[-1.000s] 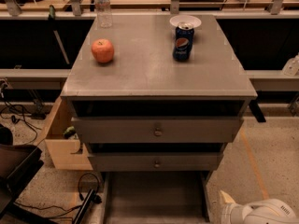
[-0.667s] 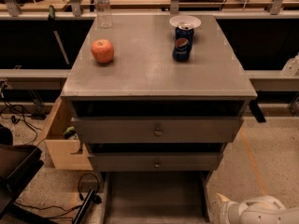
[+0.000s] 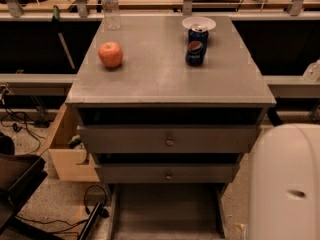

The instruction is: Close bottom drawer

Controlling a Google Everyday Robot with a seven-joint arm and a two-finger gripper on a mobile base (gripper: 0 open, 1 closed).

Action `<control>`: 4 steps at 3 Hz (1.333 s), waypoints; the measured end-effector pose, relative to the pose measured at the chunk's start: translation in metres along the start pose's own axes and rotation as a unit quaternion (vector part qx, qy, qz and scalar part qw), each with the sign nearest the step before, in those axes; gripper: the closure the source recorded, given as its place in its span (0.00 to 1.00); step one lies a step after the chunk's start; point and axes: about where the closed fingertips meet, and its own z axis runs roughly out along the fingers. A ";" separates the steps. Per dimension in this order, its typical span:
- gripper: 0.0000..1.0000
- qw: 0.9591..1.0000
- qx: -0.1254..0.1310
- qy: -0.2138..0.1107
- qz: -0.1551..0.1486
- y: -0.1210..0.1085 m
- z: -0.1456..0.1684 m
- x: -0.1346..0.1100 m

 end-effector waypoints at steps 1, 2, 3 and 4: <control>0.14 0.999 -0.016 0.030 -0.020 0.025 -0.006 0.017; 0.00 1.000 -0.003 0.003 -0.013 0.031 0.001 0.008; 0.00 0.999 0.007 -0.039 -0.014 0.065 0.025 0.003; 0.00 0.994 0.036 -0.098 -0.029 0.100 0.052 -0.003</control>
Offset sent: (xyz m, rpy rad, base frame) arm -0.0277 0.0035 -0.0071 0.0146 -0.0259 0.0103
